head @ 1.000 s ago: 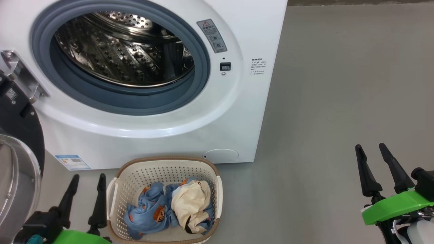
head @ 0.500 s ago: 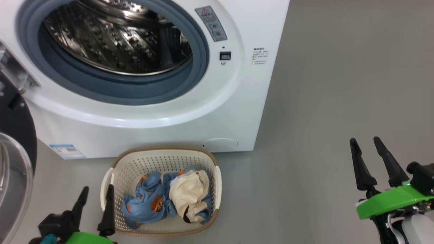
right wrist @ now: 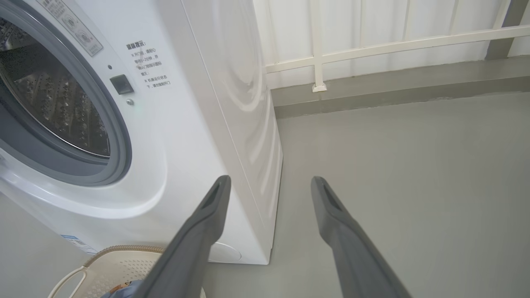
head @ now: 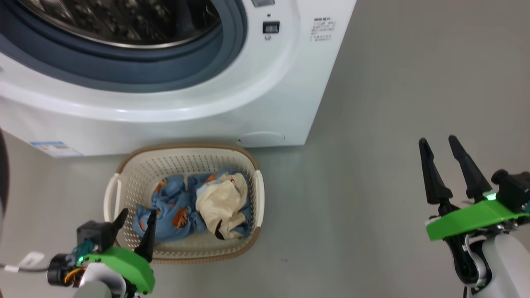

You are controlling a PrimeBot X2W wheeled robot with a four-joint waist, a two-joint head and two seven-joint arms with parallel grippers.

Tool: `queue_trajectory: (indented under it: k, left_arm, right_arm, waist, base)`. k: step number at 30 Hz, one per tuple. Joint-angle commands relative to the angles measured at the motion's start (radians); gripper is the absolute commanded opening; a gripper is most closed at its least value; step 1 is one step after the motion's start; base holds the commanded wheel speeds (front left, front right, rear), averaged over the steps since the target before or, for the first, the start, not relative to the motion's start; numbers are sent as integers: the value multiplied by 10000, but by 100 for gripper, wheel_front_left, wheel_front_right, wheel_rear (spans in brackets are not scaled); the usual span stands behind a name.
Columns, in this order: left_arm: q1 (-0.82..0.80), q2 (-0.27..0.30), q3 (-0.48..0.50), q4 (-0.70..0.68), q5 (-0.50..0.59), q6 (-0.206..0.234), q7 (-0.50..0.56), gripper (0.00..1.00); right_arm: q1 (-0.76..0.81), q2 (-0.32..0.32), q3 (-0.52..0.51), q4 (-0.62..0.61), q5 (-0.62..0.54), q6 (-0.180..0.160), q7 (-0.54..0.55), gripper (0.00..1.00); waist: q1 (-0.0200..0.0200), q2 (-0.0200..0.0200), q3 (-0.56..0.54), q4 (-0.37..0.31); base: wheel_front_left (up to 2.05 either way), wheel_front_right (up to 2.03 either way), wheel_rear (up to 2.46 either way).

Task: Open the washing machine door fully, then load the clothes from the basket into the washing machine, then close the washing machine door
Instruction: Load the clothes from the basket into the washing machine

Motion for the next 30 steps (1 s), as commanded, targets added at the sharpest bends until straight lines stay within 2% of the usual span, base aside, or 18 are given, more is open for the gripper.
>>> queue_trajectory:
  k: [1, 8, 14, 30]
  left_arm:
    - [-460, 329, 84, 302, 106, 8, -67, 100]
    - [-1973, 420, -1012, 2288, 246, 8, 143, 100]
    - [-2948, 529, -1648, 3366, 41, 8, 536, 100]
    - [-4463, 1112, -1913, 4288, -511, 80, 1232, 100]
  right_arm:
    - [-264, -95, 214, -276, -12, 54, -90, 100]
    - [-732, -42, 351, -362, -30, 54, -90, 100]
    - [-1078, 2, 536, -419, -43, 54, -90, 100]
    - [-1856, 82, 759, -711, -101, 54, -90, 100]
  waist:
    - [-1, 0, 617, -149]
    - [-1, 0, 1367, -321]
    - [-1, 0, 1954, -491]
    - [-1, 0, 3664, -797]
  base:
    - [0, 0, 0]
    - [0, 0, 0]
    - [0, 0, 0]
    - [0, 0, 0]
